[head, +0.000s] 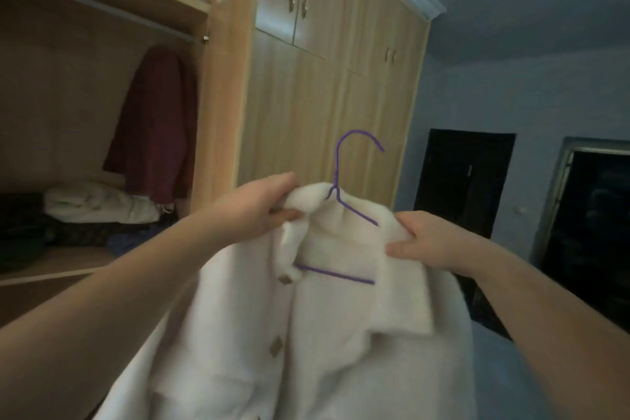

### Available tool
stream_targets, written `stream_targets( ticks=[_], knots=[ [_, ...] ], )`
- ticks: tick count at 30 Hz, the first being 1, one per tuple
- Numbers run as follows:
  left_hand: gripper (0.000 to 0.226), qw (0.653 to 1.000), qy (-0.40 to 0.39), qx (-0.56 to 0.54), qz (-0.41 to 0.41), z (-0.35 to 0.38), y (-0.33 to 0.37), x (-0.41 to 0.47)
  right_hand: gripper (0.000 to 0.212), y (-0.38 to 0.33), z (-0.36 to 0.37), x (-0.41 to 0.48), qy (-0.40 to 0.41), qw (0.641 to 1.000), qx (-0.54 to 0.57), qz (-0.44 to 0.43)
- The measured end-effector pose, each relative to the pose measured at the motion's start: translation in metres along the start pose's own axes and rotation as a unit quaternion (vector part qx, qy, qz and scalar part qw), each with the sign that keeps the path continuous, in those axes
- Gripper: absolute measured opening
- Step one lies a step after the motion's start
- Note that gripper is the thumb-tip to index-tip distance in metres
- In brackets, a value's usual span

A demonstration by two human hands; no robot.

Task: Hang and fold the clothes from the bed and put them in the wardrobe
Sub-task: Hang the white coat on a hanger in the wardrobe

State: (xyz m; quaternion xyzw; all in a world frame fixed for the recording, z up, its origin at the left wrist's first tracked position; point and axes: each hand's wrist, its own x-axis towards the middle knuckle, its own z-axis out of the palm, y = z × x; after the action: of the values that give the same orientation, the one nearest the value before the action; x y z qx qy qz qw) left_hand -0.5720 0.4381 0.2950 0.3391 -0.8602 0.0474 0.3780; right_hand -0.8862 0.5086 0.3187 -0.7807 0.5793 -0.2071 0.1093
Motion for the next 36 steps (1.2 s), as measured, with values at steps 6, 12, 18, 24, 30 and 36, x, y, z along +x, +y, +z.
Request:
stream_targets(
  ticks=[6,12,18,24,30,36],
  knots=[
    [0.049,0.963,-0.175,0.041,-0.201,-0.084,-0.109,-0.06,0.025,-0.071,0.067,0.064,0.295,0.947,-0.048,-0.116],
    [0.086,0.975,-0.145,-0.034,-0.166,-0.14,-0.157,-0.097,0.027,-0.137,0.133,0.126,0.273,0.946,-0.023,-0.176],
    [0.071,0.952,-0.098,0.103,-0.271,-0.155,-0.243,-0.181,0.028,-0.183,0.17,0.176,0.271,0.941,0.018,-0.2],
    [0.033,0.938,0.066,0.226,-0.253,-0.183,-0.298,-0.211,0.033,-0.231,0.204,0.246,0.17,0.954,0.126,-0.213],
    [0.038,0.939,0.026,0.216,-0.267,-0.211,-0.345,-0.201,0.031,-0.254,0.256,0.341,0.075,0.94,0.238,-0.233],
    [0.037,0.928,0.033,0.268,-0.257,-0.223,-0.433,-0.182,0.03,-0.29,0.308,0.461,0.024,0.911,0.311,-0.269]
  ],
)
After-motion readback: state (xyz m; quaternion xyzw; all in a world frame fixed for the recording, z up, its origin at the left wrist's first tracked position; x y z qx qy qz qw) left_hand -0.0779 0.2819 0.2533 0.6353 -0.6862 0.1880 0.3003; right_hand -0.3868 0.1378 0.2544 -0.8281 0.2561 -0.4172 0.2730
